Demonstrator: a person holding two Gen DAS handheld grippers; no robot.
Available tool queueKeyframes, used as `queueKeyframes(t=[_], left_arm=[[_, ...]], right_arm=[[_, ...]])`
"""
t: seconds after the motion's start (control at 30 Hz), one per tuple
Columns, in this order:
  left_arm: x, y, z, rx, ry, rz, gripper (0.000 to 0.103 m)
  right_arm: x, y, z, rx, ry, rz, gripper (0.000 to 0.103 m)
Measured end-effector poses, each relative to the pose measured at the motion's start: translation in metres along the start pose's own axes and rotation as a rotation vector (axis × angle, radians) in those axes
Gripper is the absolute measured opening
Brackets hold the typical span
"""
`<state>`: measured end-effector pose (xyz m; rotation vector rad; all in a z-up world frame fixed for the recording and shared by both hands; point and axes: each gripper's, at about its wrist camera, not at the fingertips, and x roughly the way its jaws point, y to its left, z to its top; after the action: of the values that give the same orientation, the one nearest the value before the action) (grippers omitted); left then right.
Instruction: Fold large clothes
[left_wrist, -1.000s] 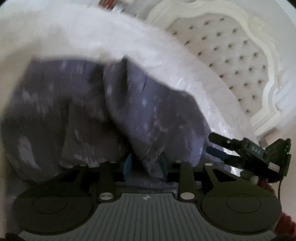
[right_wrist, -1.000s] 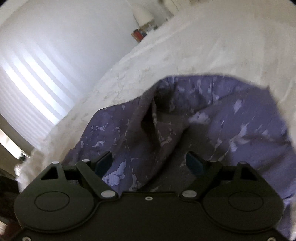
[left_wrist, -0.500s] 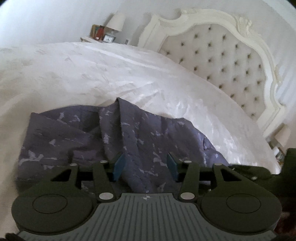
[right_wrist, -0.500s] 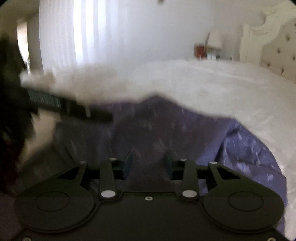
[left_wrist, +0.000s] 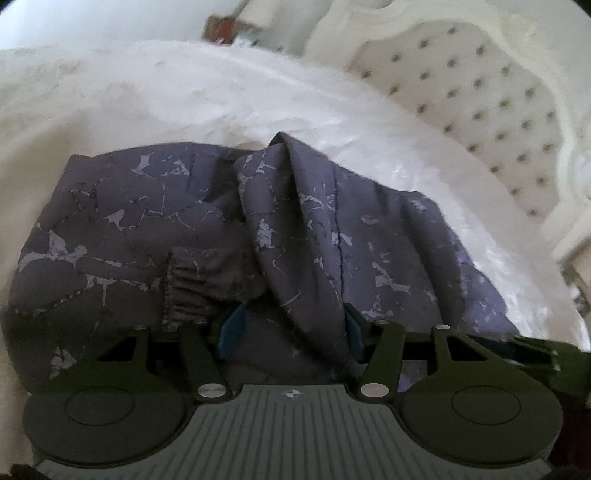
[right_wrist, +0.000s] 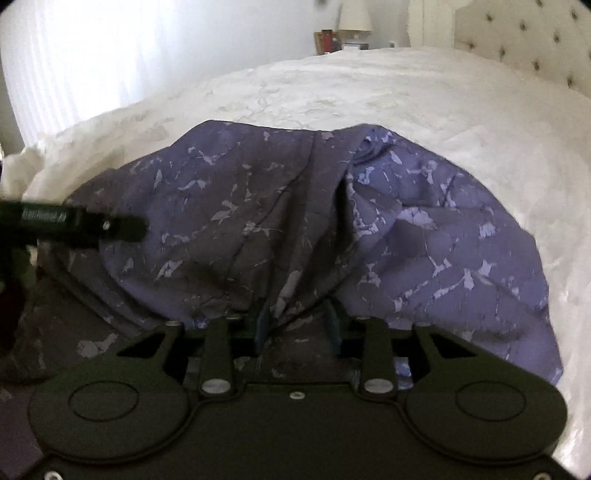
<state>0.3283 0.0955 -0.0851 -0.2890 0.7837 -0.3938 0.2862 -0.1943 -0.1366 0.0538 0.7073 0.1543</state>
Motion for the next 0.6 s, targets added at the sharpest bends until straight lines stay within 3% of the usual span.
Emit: queueKeyframes(t=[0.13, 0.2, 0.23, 0.3, 0.33, 0.43, 0.5, 0.6], left_arm=[[-0.007, -0.003, -0.009, 0.050, -0.024, 0.002, 0.054], [-0.013, -0.004, -0.010, 0.039, -0.034, 0.000, 0.056], [-0.016, -0.004, -0.011, 0.034, -0.039, -0.002, 0.064], [-0.025, -0.006, -0.012, 0.034, -0.047, -0.006, 0.080], [-0.028, -0.006, -0.012, 0.040, -0.048, -0.006, 0.087], [-0.046, -0.015, -0.017, 0.069, -0.062, 0.022, 0.097], [-0.059, -0.020, -0.022, 0.087, -0.066, 0.053, 0.103], [-0.076, -0.023, -0.030, 0.095, -0.035, 0.092, 0.103]], right_arm=[[0.006, -0.005, -0.004, 0.053, -0.016, 0.008, 0.044], [0.008, -0.006, -0.005, 0.069, -0.029, 0.018, 0.051], [0.006, -0.007, -0.006, 0.081, -0.036, 0.036, 0.055], [0.001, -0.007, -0.006, 0.101, -0.051, 0.056, 0.075], [-0.003, -0.005, -0.007, 0.102, -0.060, 0.056, 0.078], [-0.022, -0.004, -0.014, 0.117, -0.082, 0.056, 0.081], [-0.032, -0.005, -0.018, 0.141, -0.089, 0.062, 0.092], [-0.052, -0.005, -0.027, 0.173, -0.097, 0.062, 0.097]])
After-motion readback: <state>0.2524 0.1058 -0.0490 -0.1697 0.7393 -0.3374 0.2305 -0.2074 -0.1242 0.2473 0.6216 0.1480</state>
